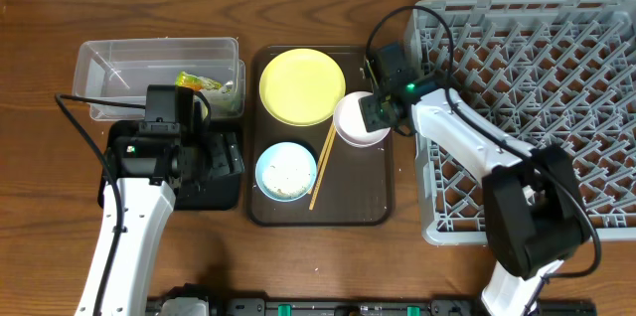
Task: Sort waste into correct bins and load items into the dishwasher rack
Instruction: 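Grasp the pink-white cup with the right gripper and lift it, then place the pink-white cup in the rack's far corner with the right gripper, then grasp the blue bowl with the left gripper and lift it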
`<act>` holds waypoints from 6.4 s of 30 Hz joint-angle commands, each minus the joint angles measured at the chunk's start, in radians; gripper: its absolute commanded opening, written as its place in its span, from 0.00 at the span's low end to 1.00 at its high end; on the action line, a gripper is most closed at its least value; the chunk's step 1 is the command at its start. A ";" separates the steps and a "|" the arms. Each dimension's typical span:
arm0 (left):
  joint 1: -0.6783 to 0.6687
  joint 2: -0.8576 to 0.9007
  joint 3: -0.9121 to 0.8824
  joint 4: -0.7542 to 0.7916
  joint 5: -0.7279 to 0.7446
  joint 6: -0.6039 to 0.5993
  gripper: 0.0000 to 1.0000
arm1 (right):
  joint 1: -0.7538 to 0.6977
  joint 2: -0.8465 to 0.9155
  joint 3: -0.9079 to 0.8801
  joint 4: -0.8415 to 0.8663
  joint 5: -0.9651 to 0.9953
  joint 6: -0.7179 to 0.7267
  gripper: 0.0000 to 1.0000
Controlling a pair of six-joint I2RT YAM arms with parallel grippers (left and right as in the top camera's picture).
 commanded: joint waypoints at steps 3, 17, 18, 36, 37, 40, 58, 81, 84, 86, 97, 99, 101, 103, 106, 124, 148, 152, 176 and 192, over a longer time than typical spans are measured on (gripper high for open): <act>0.004 -0.002 0.003 -0.003 -0.012 -0.010 0.86 | 0.007 0.007 0.013 -0.011 0.021 0.038 0.27; 0.004 -0.002 0.003 -0.003 -0.012 -0.010 0.86 | -0.006 -0.018 0.014 -0.106 0.021 0.057 0.01; 0.004 -0.002 0.003 -0.003 -0.012 -0.010 0.86 | -0.008 -0.031 0.014 -0.108 0.021 0.057 0.01; 0.004 -0.002 0.003 -0.003 -0.012 -0.010 0.86 | -0.193 -0.407 0.014 0.041 0.405 -0.155 0.01; 0.004 -0.002 0.003 -0.003 -0.012 -0.009 0.86 | -0.211 -0.406 0.014 0.061 0.446 -0.176 0.01; 0.004 -0.002 0.003 -0.003 -0.012 -0.009 0.86 | -0.263 -0.404 0.014 0.152 0.560 -0.228 0.01; 0.004 -0.002 0.003 -0.003 -0.013 -0.010 0.86 | -0.468 -0.186 0.014 0.752 0.779 -0.589 0.01; 0.004 -0.002 0.003 -0.003 -0.002 -0.010 0.86 | -0.411 0.073 0.014 0.856 0.777 -0.592 0.01; 0.004 -0.002 0.003 -0.004 -0.002 -0.010 0.86 | -0.397 0.074 0.014 0.829 0.778 -0.592 0.01; 0.004 -0.002 0.003 -0.006 -0.002 -0.010 0.86 | -0.386 0.074 0.014 0.809 0.780 -0.592 0.01; 0.004 -0.002 0.003 -0.007 -0.002 -0.010 0.86 | -0.349 0.074 0.014 0.644 0.823 -0.592 0.04; 0.004 -0.002 0.003 -0.007 -0.002 -0.010 0.86 | -0.334 0.074 0.014 0.627 0.858 -0.592 0.02; 0.004 -0.002 0.003 -0.007 -0.002 -0.010 0.86 | -0.321 0.074 0.014 0.628 0.906 -0.592 0.01; 0.004 -0.002 0.003 -0.007 -0.002 -0.010 0.86 | -0.308 0.074 0.014 0.628 0.934 -0.592 0.01; 0.004 -0.002 0.003 -0.007 -0.002 -0.010 0.86 | -0.287 0.074 0.014 0.625 0.961 -0.592 0.01; 0.004 0.000 0.003 -0.006 -0.002 -0.010 0.86 | -0.227 0.047 0.014 0.365 0.912 -0.363 0.07; -0.053 0.010 0.003 0.099 0.047 -0.009 0.97 | -0.243 -0.447 0.014 -0.363 0.006 -0.132 0.88; -0.143 0.039 0.003 0.135 0.047 -0.010 0.97 | -0.243 -0.465 0.014 -0.438 0.032 -0.165 0.91; -0.562 0.473 0.003 0.304 0.036 -0.029 0.57 | -0.355 -0.464 0.014 -0.501 0.027 -0.075 0.97; -0.563 0.436 0.034 0.245 0.036 -0.027 0.06 | -0.355 -0.464 0.014 -0.505 0.027 -0.075 0.98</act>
